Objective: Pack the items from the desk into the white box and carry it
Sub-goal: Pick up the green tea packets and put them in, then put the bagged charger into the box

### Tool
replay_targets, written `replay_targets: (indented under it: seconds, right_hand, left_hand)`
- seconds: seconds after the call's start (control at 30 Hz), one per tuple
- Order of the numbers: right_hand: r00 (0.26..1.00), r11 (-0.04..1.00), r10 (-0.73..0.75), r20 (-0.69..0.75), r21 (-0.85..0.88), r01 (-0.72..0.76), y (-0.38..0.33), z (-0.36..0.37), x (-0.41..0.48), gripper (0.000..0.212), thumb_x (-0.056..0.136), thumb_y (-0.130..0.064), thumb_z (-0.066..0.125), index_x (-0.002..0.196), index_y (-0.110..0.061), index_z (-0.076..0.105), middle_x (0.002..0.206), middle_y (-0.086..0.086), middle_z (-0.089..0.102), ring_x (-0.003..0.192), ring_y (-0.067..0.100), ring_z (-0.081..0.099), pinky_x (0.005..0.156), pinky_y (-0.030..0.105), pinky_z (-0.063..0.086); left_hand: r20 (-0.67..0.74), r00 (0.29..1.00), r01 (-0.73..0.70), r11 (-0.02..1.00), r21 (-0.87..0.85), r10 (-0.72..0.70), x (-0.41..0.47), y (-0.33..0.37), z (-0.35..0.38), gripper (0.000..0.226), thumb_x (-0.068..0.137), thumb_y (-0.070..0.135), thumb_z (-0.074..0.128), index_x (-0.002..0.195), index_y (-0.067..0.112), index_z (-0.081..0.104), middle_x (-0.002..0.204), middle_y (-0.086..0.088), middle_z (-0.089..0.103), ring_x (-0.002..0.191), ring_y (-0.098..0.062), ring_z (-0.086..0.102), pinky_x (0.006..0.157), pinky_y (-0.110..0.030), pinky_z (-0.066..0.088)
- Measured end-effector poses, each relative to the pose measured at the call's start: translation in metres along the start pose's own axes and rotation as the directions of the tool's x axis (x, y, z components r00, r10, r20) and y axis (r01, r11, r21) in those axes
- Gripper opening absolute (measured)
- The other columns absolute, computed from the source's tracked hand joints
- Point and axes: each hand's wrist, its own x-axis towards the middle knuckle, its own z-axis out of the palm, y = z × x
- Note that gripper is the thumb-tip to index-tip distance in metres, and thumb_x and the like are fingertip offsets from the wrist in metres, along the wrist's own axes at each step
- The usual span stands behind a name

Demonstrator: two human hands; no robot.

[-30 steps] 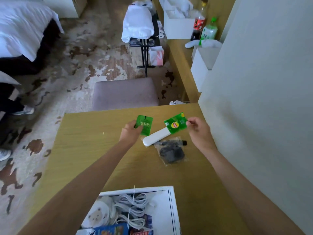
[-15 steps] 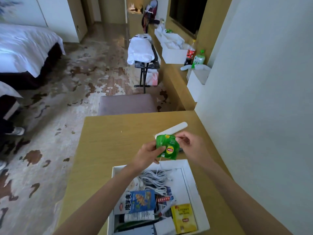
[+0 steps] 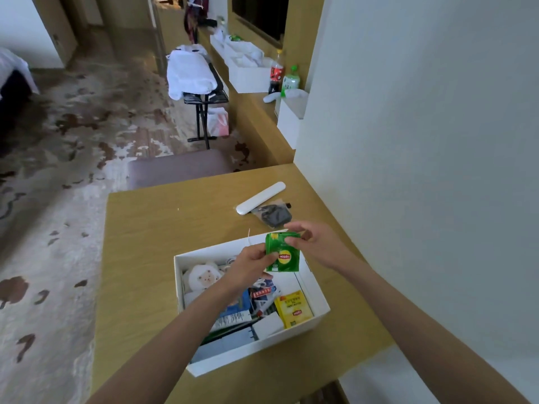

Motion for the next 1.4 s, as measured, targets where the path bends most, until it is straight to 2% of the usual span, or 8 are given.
replay_targets:
  seconds: [0.13, 0.27, 0.43, 0.67, 0.77, 0.9, 1.07, 1.4]
  right_hand:
    - [0.978, 0.993, -0.041, 0.206, -0.101, 0.063, 0.009, 0.000, -0.005, 0.023, 0.089, -0.028, 0.065, 0.111, -0.032, 0.061, 0.098, -0.013, 0.064, 0.088, 0.000, 0.060, 0.065, 0.012, 0.045]
    - [0.947, 0.981, -0.020, 0.320, -0.176, 0.080, 0.023, 0.004, -0.008, 0.013, 0.090, -0.026, 0.063, 0.099, -0.033, 0.058, 0.088, -0.016, 0.061, 0.079, -0.001, 0.059, 0.056, 0.010, 0.043]
    - [0.866, 0.891, -0.013, 0.499, -0.388, 0.237, 0.043, 0.029, -0.014, 0.019, 0.093, -0.031, 0.058, 0.111, -0.027, 0.057, 0.103, 0.000, 0.062, 0.090, 0.013, 0.056, 0.070, 0.028, 0.047]
    - [0.755, 0.317, -0.020, 0.655, -0.712, 0.626, 0.060, 0.058, -0.016, 0.029, 0.096, -0.034, 0.049, 0.113, -0.012, 0.058, 0.108, 0.014, 0.066, 0.101, 0.032, 0.058, 0.093, 0.043, 0.035]
    - [0.736, 0.226, 0.001, 0.677, -0.717, 0.659, 0.063, 0.061, -0.016, 0.033, 0.097, -0.034, 0.046, 0.116, -0.011, 0.060, 0.113, 0.015, 0.063, 0.106, 0.032, 0.053, 0.095, 0.045, 0.034]
    - [0.704, 0.300, 0.035, 0.709, -0.680, 0.669, 0.057, 0.060, -0.011, 0.039, 0.096, -0.041, 0.049, 0.118, -0.011, 0.059, 0.112, 0.014, 0.060, 0.105, 0.030, 0.053, 0.092, 0.045, 0.037]
    - [0.687, 0.348, 0.101, 0.720, -0.672, 0.653, 0.049, 0.059, -0.008, 0.037, 0.096, -0.043, 0.050, 0.114, -0.011, 0.059, 0.109, 0.012, 0.062, 0.101, 0.028, 0.055, 0.091, 0.044, 0.041]
    - [0.992, 0.953, -0.074, 0.104, -0.287, 0.101, 0.049, 0.012, 0.038, 0.016, 0.096, -0.035, 0.049, 0.100, -0.027, 0.062, 0.092, -0.015, 0.062, 0.077, -0.004, 0.054, 0.061, 0.011, 0.036]
  left_hand:
    - [0.043, 0.999, 0.029, 0.999, 0.026, -0.030, -0.007, -0.012, 0.008, 0.015, 0.096, 0.016, 0.052, 0.100, 0.022, 0.065, 0.103, -0.007, 0.069, 0.096, -0.017, 0.067, 0.076, -0.038, 0.060]
    - [0.097, 0.995, -0.010, 0.909, 0.417, -0.033, -0.011, -0.031, 0.012, 0.019, 0.097, 0.025, 0.047, 0.108, 0.019, 0.061, 0.105, -0.007, 0.068, 0.094, -0.022, 0.066, 0.078, -0.039, 0.058]
    - [0.111, 0.986, -0.135, 0.193, 0.972, 0.127, -0.019, -0.059, 0.003, 0.030, 0.093, 0.026, 0.044, 0.121, 0.020, 0.052, 0.118, -0.003, 0.061, 0.107, -0.021, 0.055, 0.081, -0.036, 0.050]
    - [0.018, 0.972, -0.041, 0.095, 0.995, 0.236, -0.027, -0.064, -0.009, 0.028, 0.090, 0.021, 0.040, 0.112, 0.017, 0.056, 0.119, -0.004, 0.062, 0.111, -0.026, 0.054, 0.091, -0.043, 0.040]
    - [-0.028, 0.951, -0.020, 0.152, 0.988, 0.308, -0.028, -0.057, -0.009, 0.022, 0.086, 0.017, 0.046, 0.101, 0.016, 0.061, 0.103, -0.005, 0.068, 0.098, -0.026, 0.061, 0.085, -0.042, 0.043]
    - [-0.033, 0.904, -0.053, 0.189, 0.980, 0.426, -0.025, -0.050, -0.010, 0.013, 0.081, 0.011, 0.053, 0.086, 0.014, 0.065, 0.081, -0.003, 0.069, 0.074, -0.026, 0.064, 0.067, -0.036, 0.049]
    - [-0.049, 0.870, -0.105, 0.281, 0.954, 0.491, -0.015, -0.039, -0.013, 0.021, 0.090, 0.014, 0.047, 0.102, 0.010, 0.065, 0.104, -0.004, 0.064, 0.095, -0.022, 0.058, 0.062, -0.035, 0.052]
    - [-0.193, 0.873, -0.097, 0.546, 0.832, 0.448, 0.032, -0.005, -0.034, 0.021, 0.092, 0.017, 0.048, 0.108, 0.016, 0.062, 0.108, 0.000, 0.065, 0.099, -0.019, 0.061, 0.071, -0.037, 0.055]
